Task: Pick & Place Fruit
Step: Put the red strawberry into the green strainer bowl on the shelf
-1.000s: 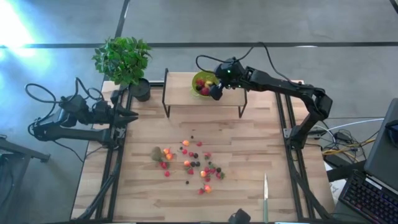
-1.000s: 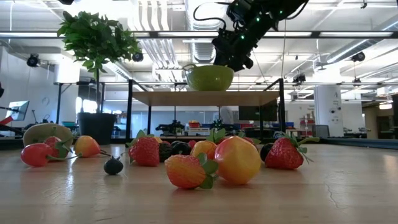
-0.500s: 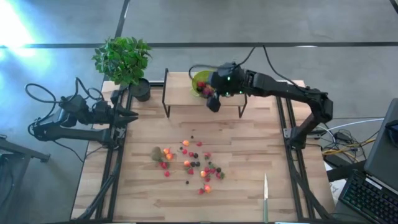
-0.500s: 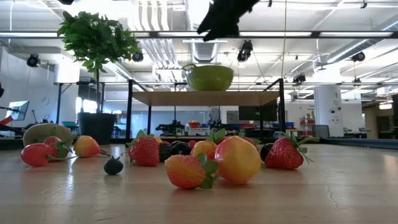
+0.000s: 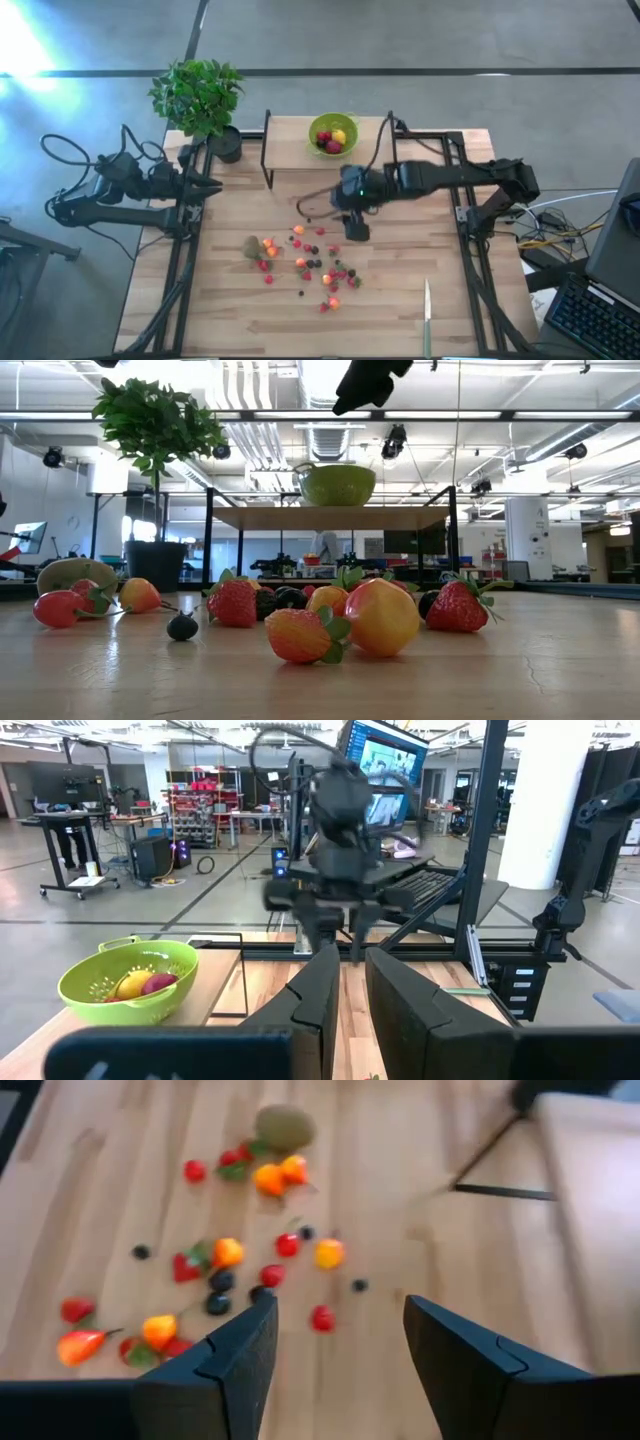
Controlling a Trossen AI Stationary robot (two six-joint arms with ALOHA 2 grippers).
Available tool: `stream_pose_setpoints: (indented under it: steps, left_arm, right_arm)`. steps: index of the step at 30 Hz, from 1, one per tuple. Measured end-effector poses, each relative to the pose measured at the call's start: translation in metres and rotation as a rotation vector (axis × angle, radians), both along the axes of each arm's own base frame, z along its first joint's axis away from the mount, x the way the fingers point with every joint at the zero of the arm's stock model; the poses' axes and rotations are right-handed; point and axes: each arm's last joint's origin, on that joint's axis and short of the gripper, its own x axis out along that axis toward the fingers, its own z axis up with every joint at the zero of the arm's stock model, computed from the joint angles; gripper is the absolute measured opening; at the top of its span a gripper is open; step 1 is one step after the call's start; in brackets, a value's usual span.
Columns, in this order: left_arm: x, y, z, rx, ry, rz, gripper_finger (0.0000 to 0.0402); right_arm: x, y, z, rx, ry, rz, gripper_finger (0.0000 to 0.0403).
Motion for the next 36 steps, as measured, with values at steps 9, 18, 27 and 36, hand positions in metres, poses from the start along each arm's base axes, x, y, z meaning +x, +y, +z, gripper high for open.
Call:
stream_pose_setpoints:
  steps: [9,18,27,36]
  left_arm:
    - [0.000,0.000,0.000,0.000,0.000,0.000,0.0062]
    - [0.000,0.000,0.000,0.000,0.000,0.000,0.0062]
    - [0.000,0.000,0.000,0.000,0.000,-0.001,0.0062]
    - [0.000,0.000,0.000,0.000,0.000,0.000,0.0062]
  right_arm:
    - [-0.002,0.032,-0.056,-0.002,0.005,0.092,0.0206]
    - [-0.010,0.033,-0.101,0.025,0.008,0.070,0.0226]
    - [-0.020,0.035,-0.135,0.042,-0.043,0.077,0.0256]
    - [-0.019,0.038,-0.164,0.032,-0.035,0.093,0.0272]
